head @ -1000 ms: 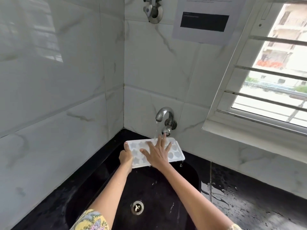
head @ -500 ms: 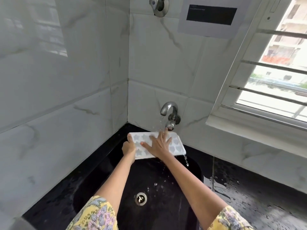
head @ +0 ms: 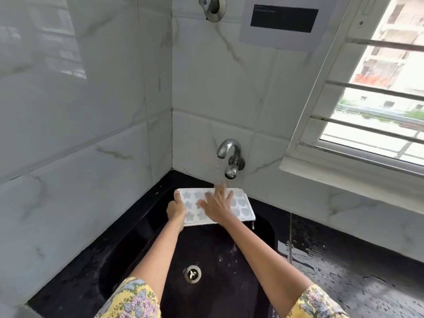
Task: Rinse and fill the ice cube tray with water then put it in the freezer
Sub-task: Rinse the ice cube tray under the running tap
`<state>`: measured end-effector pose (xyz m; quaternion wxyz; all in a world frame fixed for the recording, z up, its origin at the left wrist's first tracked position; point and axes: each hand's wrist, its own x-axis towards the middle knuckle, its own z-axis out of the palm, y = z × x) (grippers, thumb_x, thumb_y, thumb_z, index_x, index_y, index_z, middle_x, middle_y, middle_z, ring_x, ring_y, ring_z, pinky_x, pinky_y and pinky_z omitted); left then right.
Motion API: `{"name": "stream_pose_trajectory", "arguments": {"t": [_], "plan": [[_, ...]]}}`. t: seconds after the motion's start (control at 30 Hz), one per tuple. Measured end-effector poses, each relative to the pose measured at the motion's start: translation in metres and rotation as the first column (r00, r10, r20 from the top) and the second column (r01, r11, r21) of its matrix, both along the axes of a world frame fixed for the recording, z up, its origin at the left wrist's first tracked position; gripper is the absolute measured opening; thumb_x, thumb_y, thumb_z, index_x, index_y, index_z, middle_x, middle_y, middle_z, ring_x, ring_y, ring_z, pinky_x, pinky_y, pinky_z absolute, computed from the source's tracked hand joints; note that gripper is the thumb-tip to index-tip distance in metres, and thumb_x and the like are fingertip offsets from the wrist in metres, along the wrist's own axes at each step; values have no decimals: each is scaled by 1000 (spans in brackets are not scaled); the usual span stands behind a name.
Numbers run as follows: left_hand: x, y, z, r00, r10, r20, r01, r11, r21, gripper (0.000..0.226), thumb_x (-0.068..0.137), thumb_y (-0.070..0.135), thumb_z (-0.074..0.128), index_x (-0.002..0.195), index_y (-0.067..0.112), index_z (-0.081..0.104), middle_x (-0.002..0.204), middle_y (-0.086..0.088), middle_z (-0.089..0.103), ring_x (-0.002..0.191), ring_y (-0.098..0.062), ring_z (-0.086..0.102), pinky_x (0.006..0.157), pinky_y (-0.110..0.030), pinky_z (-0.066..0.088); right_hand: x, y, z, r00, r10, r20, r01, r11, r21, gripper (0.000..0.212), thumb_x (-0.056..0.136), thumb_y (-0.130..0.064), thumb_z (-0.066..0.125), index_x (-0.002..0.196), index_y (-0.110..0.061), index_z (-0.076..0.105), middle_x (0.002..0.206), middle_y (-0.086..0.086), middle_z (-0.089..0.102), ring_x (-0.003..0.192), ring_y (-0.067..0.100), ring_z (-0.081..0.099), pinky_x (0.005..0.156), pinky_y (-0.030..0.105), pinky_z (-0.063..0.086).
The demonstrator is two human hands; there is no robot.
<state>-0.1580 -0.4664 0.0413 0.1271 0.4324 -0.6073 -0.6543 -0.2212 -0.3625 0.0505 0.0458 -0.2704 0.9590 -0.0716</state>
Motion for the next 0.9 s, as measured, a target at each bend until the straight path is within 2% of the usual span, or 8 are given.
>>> {"name": "stream_pose_trajectory", "arguments": {"t": [0.07,0.17,0.33,0.47,0.6,0.67,0.8,0.9], "plan": [[2,-2,-1,1000,16,1,-16,1000,20,65,101,47,27,129,-8,48,130,-21,54,117,-37,54,93,-38,44,3,2,-2,996,61,-62,-60,998,14,48,97,-45,31,132,-14,44,150,13,23,139,33,14,108,66,1],[3,-6,-4,999,48,0,-48,999,19,66,100,49,27,128,-7,49,130,-20,54,116,-36,55,93,-39,45,5,8,-2,994,-31,-104,30,1000,-8,49,97,-44,32,133,-12,40,138,14,41,132,34,28,108,66,1],[1,-10,-2,994,106,-11,-105,993,62,67,100,49,27,129,-7,48,132,-22,53,119,-37,54,95,-40,44,5,10,-3,993,60,-106,-71,991,-109,55,96,-45,34,139,-12,28,137,10,47,136,27,27,109,63,0],[-2,-6,6,996,88,-20,-88,996,29,64,101,46,26,131,-8,46,133,-22,52,120,-36,52,94,-38,43,-1,5,0,997,-37,-73,26,990,-140,70,92,-55,32,143,-10,16,132,12,52,135,34,24,107,64,-1],[1,-5,4,996,86,-15,-86,996,-5,66,101,47,25,130,-8,47,133,-22,51,119,-37,52,95,-39,43,-12,9,-2,993,20,-119,-32,995,-96,64,93,-55,32,136,-8,29,122,12,59,128,33,36,109,63,9],[3,-2,1,997,76,-15,-76,997,-3,66,101,47,26,132,-8,46,134,-22,51,120,-37,52,97,-40,43,-13,9,-5,989,14,-145,-16,1000,-8,67,93,-56,30,137,-5,29,124,12,58,131,32,33,108,64,7],[6,-4,4,994,108,-19,-107,994,14,66,101,46,24,130,-8,48,132,-23,53,119,-37,53,95,-39,43,-12,11,-7,992,91,-82,-99,991,-91,65,91,-58,33,134,-9,29,128,10,54,128,32,35,109,62,6],[9,-6,6,995,98,-9,-97,995,15,67,100,48,24,131,-8,47,132,-22,52,119,-37,53,97,-41,43,-18,11,-5,991,88,-101,-90,996,-20,69,91,-60,29,137,-8,25,129,5,55,131,31,33,109,64,3]]}}
